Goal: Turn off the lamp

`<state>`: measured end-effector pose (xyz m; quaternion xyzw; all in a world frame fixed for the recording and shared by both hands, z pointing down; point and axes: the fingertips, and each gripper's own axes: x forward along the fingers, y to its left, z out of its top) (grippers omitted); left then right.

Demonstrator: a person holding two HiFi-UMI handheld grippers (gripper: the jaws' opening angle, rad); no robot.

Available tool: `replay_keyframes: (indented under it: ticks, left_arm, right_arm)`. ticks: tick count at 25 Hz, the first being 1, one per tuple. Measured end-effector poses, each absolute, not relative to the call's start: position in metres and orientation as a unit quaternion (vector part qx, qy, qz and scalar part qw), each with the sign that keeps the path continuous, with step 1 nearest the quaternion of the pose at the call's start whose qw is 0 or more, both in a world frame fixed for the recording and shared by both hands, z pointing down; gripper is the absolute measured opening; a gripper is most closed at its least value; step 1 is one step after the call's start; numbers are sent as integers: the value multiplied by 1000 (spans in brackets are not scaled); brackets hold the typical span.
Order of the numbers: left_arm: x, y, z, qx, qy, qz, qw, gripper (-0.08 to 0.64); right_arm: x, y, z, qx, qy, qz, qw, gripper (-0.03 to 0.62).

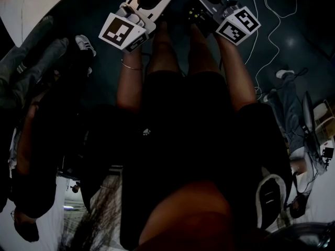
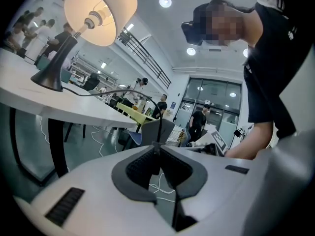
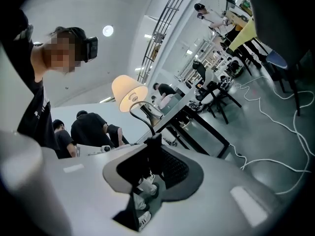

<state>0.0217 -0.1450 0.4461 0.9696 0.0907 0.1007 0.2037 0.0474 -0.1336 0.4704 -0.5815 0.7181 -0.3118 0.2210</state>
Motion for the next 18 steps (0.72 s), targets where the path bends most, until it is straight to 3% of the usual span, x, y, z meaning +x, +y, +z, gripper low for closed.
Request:
replay_keyframes:
  ticks: [9,18]
  left_arm:
    - [17,-133,481,966,113,144,180,70]
    - [20,-124,504,962,126,166,174,70]
  right_arm:
    - [51,-128,462,-544,718,-334,280,77]
    - [47,-125,464,-498,703,-375,343,77]
